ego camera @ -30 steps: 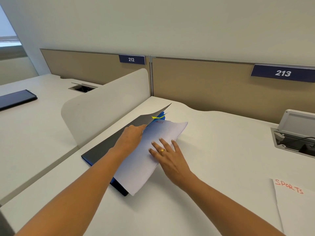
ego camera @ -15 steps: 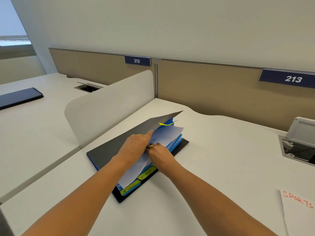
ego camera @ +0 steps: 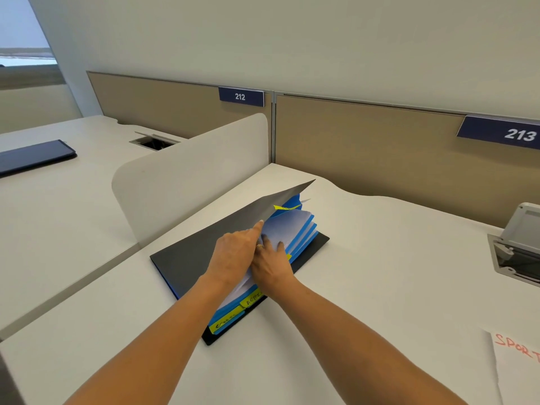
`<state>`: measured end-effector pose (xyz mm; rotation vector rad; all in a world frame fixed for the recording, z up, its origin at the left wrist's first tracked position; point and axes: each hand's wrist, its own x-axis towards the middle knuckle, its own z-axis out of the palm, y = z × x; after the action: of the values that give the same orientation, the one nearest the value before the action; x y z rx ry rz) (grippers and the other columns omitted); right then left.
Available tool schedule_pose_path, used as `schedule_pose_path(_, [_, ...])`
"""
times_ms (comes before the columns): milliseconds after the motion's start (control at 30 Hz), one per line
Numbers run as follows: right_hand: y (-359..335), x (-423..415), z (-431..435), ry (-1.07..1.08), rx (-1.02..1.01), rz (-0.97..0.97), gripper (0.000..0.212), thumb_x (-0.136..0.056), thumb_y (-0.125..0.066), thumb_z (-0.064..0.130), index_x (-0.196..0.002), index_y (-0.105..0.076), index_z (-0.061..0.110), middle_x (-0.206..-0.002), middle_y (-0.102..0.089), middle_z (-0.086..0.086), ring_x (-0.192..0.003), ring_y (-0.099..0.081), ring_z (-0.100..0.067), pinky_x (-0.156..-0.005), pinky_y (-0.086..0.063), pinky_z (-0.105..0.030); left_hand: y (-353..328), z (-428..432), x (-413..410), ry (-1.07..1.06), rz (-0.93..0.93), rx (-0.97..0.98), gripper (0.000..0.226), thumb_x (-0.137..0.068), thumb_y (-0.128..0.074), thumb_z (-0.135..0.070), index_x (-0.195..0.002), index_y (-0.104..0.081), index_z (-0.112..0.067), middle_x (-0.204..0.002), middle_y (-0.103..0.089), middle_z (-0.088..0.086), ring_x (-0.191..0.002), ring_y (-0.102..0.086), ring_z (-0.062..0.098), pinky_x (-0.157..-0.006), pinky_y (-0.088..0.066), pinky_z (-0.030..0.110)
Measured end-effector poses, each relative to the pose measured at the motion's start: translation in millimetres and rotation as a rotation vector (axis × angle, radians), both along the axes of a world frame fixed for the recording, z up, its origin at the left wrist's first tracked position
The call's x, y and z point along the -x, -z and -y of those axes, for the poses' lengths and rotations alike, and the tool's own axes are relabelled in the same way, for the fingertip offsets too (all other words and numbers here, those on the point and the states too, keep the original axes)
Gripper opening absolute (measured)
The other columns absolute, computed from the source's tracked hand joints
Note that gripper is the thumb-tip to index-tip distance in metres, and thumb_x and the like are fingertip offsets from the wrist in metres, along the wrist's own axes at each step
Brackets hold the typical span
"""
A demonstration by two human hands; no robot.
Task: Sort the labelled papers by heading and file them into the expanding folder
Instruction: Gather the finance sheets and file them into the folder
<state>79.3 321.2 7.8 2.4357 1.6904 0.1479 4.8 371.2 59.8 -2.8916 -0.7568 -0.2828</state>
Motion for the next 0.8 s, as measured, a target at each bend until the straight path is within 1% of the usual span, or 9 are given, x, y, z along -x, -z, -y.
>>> schedule_pose_path(67, [2.4,-1.5,6.9,-0.019,-0.066,-0.002,0.054,-0.099,-0.041,0.022,-0.146,-0.022,0.006,-0.151,-0.022,-0.021,-0.139,-0.019,-0.040,-0.106,-0.032,-0.049,-2.3,-2.1,-1.0,-0.019,0.003,-0.005,0.056,-0.101,-0.034,-0.016,-0.150,-0.007,-0.021,-0.118,-0.062,0.007,-0.106,-0.062,0.018,-0.094,-0.044,0.026])
schedule_pose_path(133, [7.4,-3.7,12.9,-0.070,-0.091,-0.002,0.042,-0.099,-0.036,0.012,-0.138,-0.034,-0.001,-0.137,-0.041,-0.024,-0.125,-0.039,-0.038,-0.084,-0.044,-0.039,-4.9,-2.9,-0.8,-0.039,0.017,0.000,0.054,-0.101,-0.032,-0.014,-0.150,-0.008,-0.021,-0.113,-0.063,0.009,-0.102,-0.062,0.018,-0.091,-0.045,0.026])
schedule_pose_path(167, [10.7,-5.2,15.0,-0.092,-0.089,-0.003,0.039,-0.099,-0.034,0.010,-0.135,-0.036,-0.004,-0.132,-0.045,-0.024,-0.120,-0.045,-0.036,-0.077,-0.045,-0.038,-6.5,-2.4,-0.8,-0.044,0.020,0.003,0.054,-0.101,-0.031,-0.014,-0.150,-0.008,-0.021,-0.113,-0.063,0.009,-0.102,-0.062,0.018,-0.091,-0.045,0.025])
schedule_pose_path(200, [12.4,-6.2,16.4,-0.103,-0.079,-0.015,0.039,-0.099,-0.034,0.009,-0.135,-0.036,-0.005,-0.131,-0.047,-0.024,-0.117,-0.047,-0.036,-0.076,-0.047,-0.039,-7.6,-1.4,-0.6,-0.047,0.020,0.008,0.054,-0.101,-0.031,-0.014,-0.150,-0.008,-0.020,-0.113,-0.063,0.009,-0.102,-0.062,0.018,-0.092,-0.045,0.025])
schedule_pose_path(433, [6.0,-2.3,1.6,-0.120,-0.065,-0.075,0.031,-0.097,-0.038,0.004,-0.127,-0.045,-0.002,-0.119,-0.055,-0.022,-0.103,-0.058,-0.032,-0.084,-0.049,-0.038,-1.1,2.7,-2.9,-0.089,0.047,0.067,0.057,-0.100,-0.037,-0.015,-0.150,-0.011,-0.020,-0.113,-0.064,0.010,-0.102,-0.064,0.019,-0.096,-0.045,0.028])
schedule_pose_path(600, [5.4,-5.2,3.4,-0.129,-0.132,-0.089,0.035,-0.098,-0.035,0.003,-0.130,-0.045,-0.002,-0.128,-0.050,-0.023,-0.112,-0.052,-0.033,-0.089,-0.045,-0.037,6.9,4.1,-5.5,-0.098,0.002,0.029,0.055,-0.101,-0.035,-0.013,-0.150,-0.012,-0.023,-0.118,-0.063,0.008,-0.104,-0.063,0.020,-0.093,-0.048,0.027])
schedule_pose_path(733, [9.6,-12.6,24.8,-0.100,-0.209,-0.105,0.046,-0.097,-0.036,0.005,-0.142,-0.029,-0.003,-0.145,-0.036,-0.022,-0.130,-0.037,-0.035,-0.104,-0.034,-0.040,22.6,7.3,-6.9,-0.075,-0.030,0.036,0.052,-0.101,-0.035,-0.018,-0.149,-0.015,-0.025,-0.125,-0.059,0.002,-0.109,-0.061,0.017,-0.089,-0.047,0.025])
schedule_pose_path(767, [11.6,-13.6,31.9,-0.102,-0.269,-0.094,0.047,-0.095,-0.041,0.003,-0.140,-0.034,-0.004,-0.142,-0.040,-0.023,-0.129,-0.041,-0.035,-0.104,-0.036,-0.039,27.6,7.2,-7.2,-0.075,-0.036,0.042,0.051,-0.101,-0.035,-0.020,-0.149,-0.017,-0.025,-0.128,-0.058,0.001,-0.110,-0.060,0.016,-0.088,-0.047,0.024])
schedule_pose_path(800, [17.1,-15.0,37.4,-0.115,-0.351,-0.091,0.045,-0.087,-0.053,0.002,-0.131,-0.048,-0.005,-0.131,-0.053,-0.024,-0.120,-0.053,-0.034,-0.097,-0.045,-0.036,32.5,6.7,-6.8,-0.083,-0.048,0.046,0.050,-0.101,-0.034,-0.022,-0.148,-0.017,-0.025,-0.131,-0.056,0.000,-0.112,-0.059,0.016,-0.088,-0.047,0.024])
